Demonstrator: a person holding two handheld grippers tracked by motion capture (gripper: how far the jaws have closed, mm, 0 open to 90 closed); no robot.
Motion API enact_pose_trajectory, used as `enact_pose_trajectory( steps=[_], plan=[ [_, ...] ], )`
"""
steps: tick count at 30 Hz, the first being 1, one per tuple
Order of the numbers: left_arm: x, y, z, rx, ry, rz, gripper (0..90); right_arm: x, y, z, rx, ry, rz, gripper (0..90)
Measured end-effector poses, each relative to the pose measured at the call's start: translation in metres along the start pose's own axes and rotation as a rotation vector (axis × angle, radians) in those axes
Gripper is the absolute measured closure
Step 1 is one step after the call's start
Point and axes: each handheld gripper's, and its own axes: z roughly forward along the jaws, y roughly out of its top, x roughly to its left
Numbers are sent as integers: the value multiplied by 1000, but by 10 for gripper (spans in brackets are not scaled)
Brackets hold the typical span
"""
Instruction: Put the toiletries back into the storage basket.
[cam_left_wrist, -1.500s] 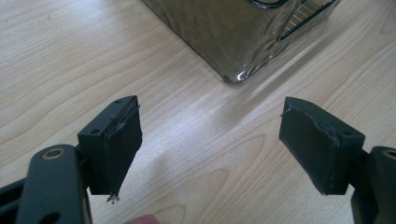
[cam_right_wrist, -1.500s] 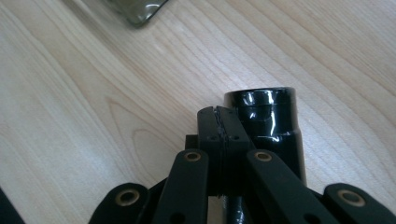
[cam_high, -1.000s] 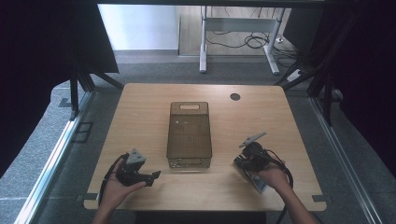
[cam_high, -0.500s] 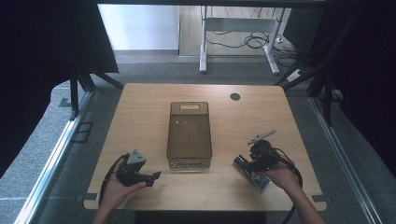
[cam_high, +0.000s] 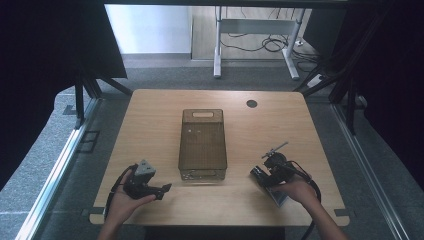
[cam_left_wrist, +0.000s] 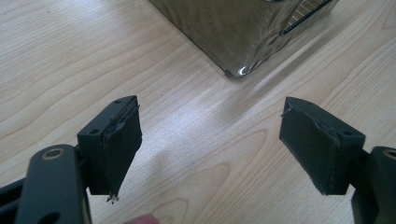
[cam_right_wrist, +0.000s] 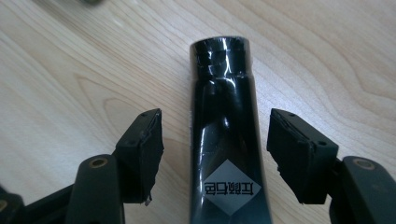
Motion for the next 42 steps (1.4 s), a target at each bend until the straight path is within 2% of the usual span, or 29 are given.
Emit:
enact_pose_trajectory(
  steps=[11,17,22,32,36,37,42],
  plan=[
    [-1,0,1,1,-7,2,212,-4,-2,25,86,-3,8,356],
    [0,0,2,6,-4,-2,212,-4,-4,32,120,-16,-2,371],
    [-1,0,3,10,-7,3,212,-4,-2,32,125,-26,-2,434],
    [-3,0,3,8,-10,5,212,-5,3,33,160,-22,-13,447],
    [-3,0,4,7,-11,5,212,-7,5,33,176,-8,-18,450],
    [-2,0,3,7,-10,4,212,-10,6,33,185,12,-14,452],
    [0,0,1,-1,-5,-6,212,-14,11,30,193,26,0,456]
  ],
)
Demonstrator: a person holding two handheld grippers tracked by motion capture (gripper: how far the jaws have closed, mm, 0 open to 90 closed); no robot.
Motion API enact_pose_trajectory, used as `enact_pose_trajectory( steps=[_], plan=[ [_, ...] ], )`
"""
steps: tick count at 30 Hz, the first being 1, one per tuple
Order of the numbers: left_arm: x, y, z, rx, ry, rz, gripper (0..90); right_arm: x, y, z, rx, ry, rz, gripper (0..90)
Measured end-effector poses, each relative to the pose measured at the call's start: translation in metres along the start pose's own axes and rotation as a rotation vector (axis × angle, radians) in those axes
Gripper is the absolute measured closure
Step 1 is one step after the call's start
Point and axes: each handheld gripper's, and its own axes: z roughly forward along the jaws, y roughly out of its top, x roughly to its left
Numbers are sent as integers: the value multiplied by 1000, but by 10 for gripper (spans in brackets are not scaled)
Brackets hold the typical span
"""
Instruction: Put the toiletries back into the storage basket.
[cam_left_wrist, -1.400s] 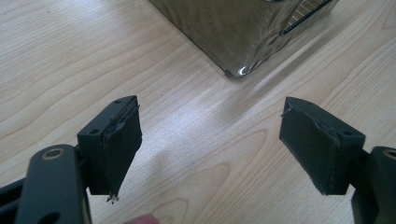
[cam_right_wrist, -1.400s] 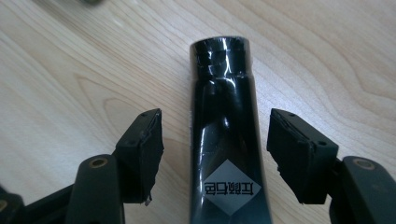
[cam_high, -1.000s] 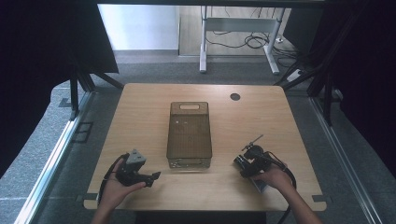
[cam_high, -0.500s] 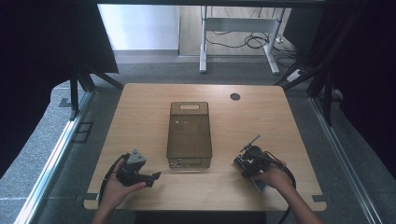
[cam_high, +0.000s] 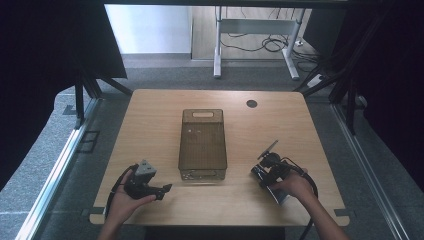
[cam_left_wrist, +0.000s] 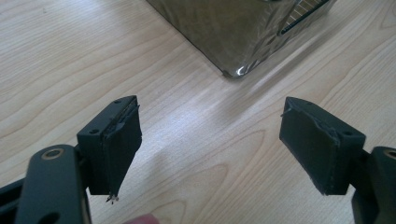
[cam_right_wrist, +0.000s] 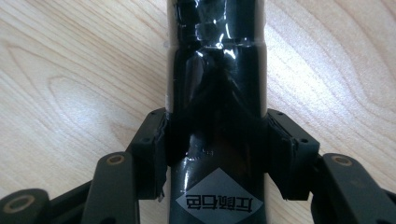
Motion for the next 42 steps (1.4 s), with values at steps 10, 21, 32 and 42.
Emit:
enact_pose_trajectory(
  steps=[10,21,32,42],
  plan=[
    [0,0,-1,-3,0,3,212,4,7,-29,-43,23,-7,459],
    [1,0,-2,-6,2,0,212,0,20,-57,-110,56,25,461],
    [2,0,-2,-6,2,3,212,0,31,-73,-169,121,40,462],
    [3,0,-5,-18,2,-1,212,8,50,-89,-206,146,55,461]
  ],
)
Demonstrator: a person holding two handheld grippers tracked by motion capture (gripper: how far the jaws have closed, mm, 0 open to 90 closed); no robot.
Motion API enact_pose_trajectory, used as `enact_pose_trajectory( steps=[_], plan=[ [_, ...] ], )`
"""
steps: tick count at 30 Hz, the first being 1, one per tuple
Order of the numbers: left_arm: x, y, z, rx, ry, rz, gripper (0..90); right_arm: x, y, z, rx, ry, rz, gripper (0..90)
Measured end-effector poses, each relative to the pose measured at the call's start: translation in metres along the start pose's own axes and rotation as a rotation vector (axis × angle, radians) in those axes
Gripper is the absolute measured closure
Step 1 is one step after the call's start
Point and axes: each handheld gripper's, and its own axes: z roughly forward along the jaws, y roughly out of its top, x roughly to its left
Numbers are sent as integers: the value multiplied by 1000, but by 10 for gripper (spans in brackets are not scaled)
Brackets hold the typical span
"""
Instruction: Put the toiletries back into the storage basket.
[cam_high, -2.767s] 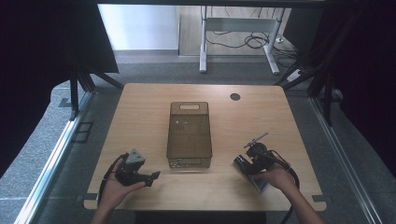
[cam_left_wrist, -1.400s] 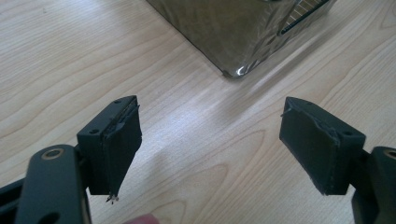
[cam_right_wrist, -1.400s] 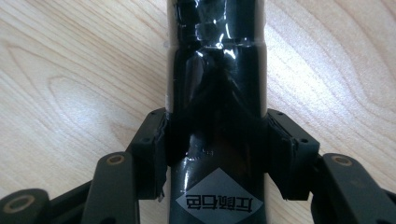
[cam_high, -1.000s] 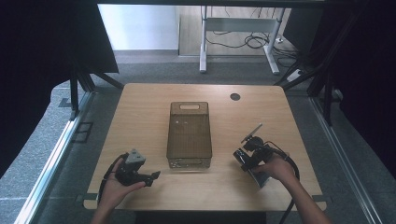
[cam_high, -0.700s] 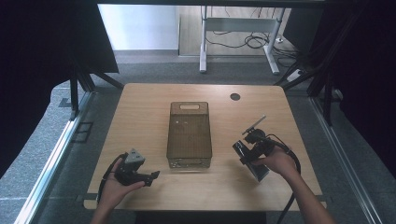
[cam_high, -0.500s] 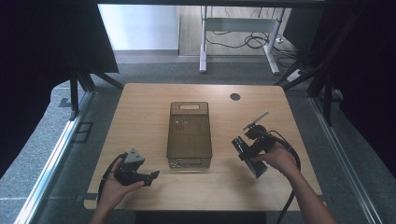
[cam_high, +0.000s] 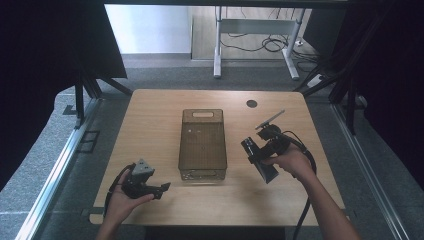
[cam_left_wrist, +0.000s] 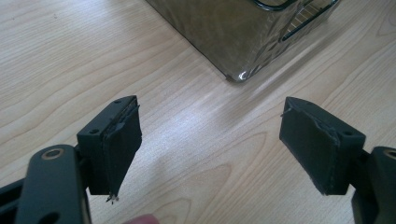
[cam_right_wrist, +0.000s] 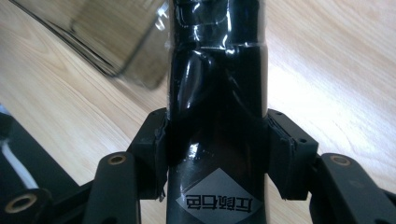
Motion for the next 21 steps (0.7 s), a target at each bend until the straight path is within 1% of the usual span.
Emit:
enact_pose_trajectory(
  steps=[5,6,9,11,12,14,18,21],
  plan=[
    [0,0,0,1,-1,-4,212,5,16,-4,-8,2,-7,461],
    [0,0,0,0,-1,-4,212,6,18,-4,-9,2,1,462],
    [1,-1,-1,-2,-2,-7,212,7,24,-3,-14,13,4,461],
    [2,-1,-1,-1,-2,-9,213,7,26,-2,-16,10,3,462],
    [2,-1,0,0,0,-9,212,10,30,1,-24,31,4,462],
    [2,-1,0,1,-1,-9,212,12,34,3,-31,45,7,462],
    [1,-1,1,5,-3,2,212,14,41,6,-30,54,9,462],
    [1,-1,1,3,-4,0,212,16,51,8,-38,47,35,461]
  ],
)
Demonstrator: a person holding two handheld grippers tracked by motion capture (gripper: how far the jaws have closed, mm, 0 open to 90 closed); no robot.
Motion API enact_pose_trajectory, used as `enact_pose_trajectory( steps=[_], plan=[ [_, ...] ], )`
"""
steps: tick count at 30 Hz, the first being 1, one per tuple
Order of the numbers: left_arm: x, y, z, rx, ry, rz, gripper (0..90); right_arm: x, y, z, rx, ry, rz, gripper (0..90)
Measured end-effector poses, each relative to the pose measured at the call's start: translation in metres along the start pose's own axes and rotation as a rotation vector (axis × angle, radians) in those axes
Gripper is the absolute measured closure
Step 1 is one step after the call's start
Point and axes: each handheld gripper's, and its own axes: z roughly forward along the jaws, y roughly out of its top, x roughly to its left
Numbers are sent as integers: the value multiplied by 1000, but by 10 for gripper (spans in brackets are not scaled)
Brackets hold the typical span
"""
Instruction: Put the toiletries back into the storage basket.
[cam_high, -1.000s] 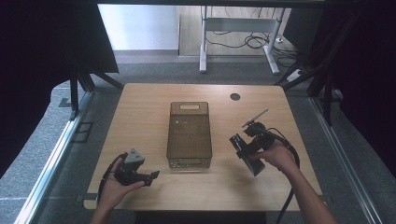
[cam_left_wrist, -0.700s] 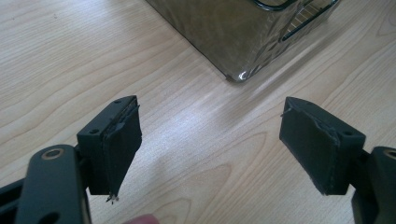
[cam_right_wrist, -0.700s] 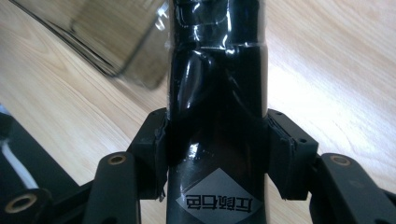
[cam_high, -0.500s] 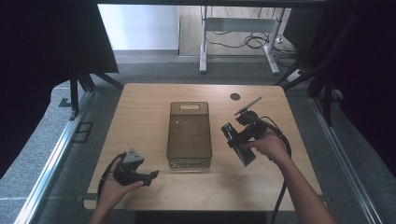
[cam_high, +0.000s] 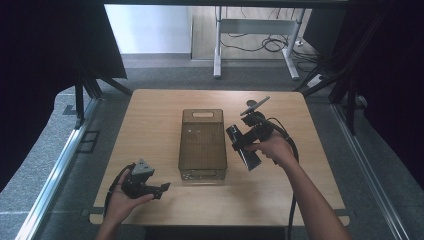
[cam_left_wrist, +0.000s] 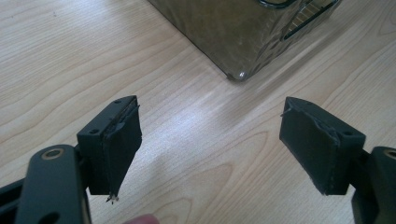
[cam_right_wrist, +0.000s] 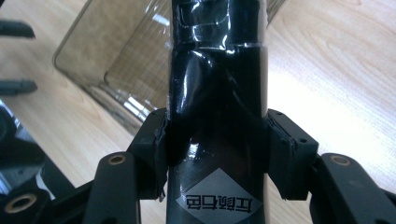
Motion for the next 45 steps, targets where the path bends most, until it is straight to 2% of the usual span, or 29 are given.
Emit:
enact_pose_trajectory(
  steps=[7,9,16,22,30,38,42,45],
  plan=[
    [1,0,-1,-3,0,-1,212,7,15,4,-18,7,-10,461],
    [1,0,-1,-4,-1,-2,212,9,18,6,-15,25,-9,461],
    [1,0,0,-6,-4,-1,213,15,30,17,1,29,11,462],
    [3,-1,-2,-17,12,-2,213,26,45,27,7,28,0,462],
    [6,-1,-3,-17,12,-6,213,34,59,41,25,49,30,462],
    [7,-2,-4,-25,12,-15,213,41,70,47,38,51,37,461],
    [6,-2,-4,-26,10,-16,213,41,74,49,35,44,65,461],
    [4,-1,-2,-17,4,-9,213,42,75,50,32,56,81,461]
  ],
)
